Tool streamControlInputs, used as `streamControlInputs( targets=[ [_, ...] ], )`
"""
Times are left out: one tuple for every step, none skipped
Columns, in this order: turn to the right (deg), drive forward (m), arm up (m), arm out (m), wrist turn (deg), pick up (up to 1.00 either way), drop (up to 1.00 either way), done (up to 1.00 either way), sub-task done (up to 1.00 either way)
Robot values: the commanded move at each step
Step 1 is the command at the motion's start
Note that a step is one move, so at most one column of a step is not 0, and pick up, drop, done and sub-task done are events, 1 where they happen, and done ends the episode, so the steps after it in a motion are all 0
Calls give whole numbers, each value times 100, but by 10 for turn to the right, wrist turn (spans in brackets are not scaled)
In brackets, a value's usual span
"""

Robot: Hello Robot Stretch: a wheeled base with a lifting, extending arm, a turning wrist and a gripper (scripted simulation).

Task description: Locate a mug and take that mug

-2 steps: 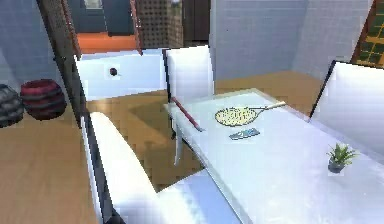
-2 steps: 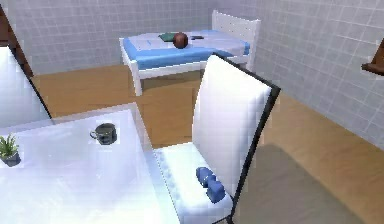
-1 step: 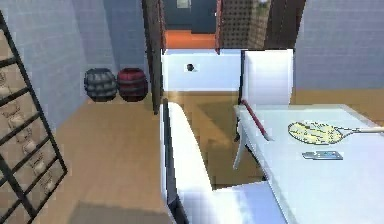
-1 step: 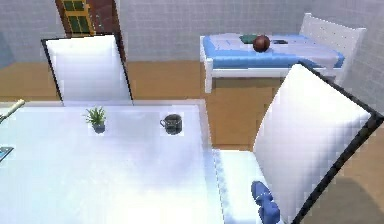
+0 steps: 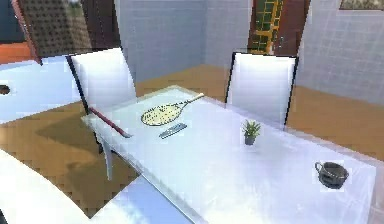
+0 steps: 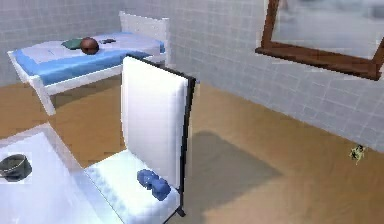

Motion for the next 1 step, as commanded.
streamControlInputs(
  targets=[
    [450,0,0,0,0,0,0,0,0]
  ],
)
